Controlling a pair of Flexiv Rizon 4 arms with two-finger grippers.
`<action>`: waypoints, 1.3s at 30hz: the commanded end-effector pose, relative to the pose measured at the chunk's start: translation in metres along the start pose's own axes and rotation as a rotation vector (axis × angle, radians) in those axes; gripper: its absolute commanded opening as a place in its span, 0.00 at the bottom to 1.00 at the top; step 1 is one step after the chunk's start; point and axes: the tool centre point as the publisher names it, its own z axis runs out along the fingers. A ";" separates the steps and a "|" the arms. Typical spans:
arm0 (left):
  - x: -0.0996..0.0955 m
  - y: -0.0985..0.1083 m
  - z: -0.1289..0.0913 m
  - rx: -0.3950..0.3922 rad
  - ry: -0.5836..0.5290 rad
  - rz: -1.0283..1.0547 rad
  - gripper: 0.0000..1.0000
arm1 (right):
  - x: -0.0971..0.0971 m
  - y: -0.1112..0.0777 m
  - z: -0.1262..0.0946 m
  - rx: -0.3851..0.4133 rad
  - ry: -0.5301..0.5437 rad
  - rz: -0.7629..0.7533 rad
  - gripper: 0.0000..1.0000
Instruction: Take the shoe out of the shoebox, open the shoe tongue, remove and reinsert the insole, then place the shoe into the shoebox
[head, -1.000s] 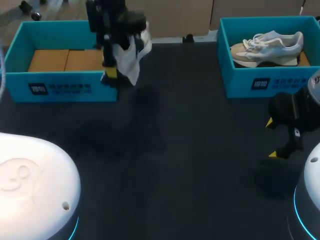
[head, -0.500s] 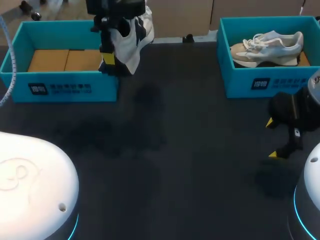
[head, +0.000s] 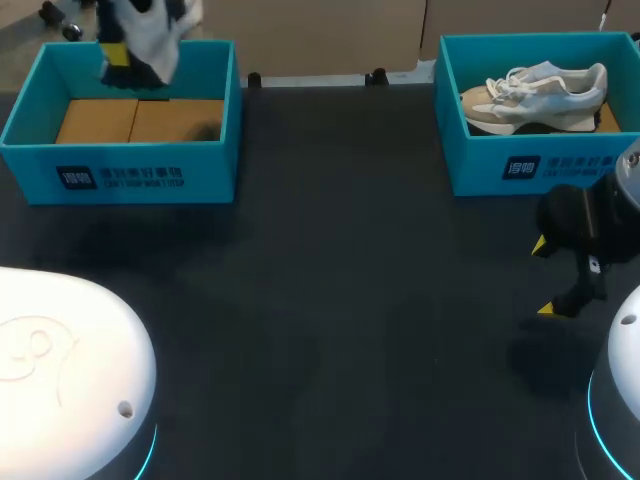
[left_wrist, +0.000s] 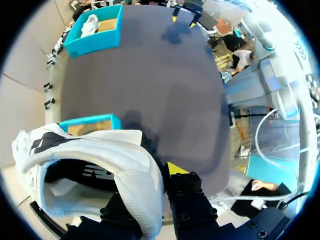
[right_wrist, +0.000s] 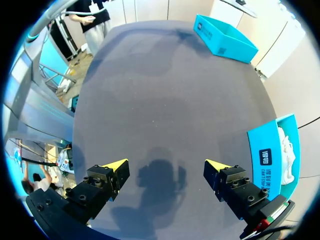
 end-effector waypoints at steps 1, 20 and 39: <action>-0.013 0.029 -0.007 0.010 -0.004 -0.013 0.00 | 0.002 0.000 0.000 0.001 -0.003 0.001 1.00; -0.112 0.126 -0.023 -0.022 0.023 0.055 0.00 | 0.002 0.000 0.000 0.001 -0.003 0.001 1.00; -0.129 0.135 -0.001 -0.062 -0.026 0.045 0.00 | 0.002 0.000 0.000 0.001 -0.003 0.001 1.00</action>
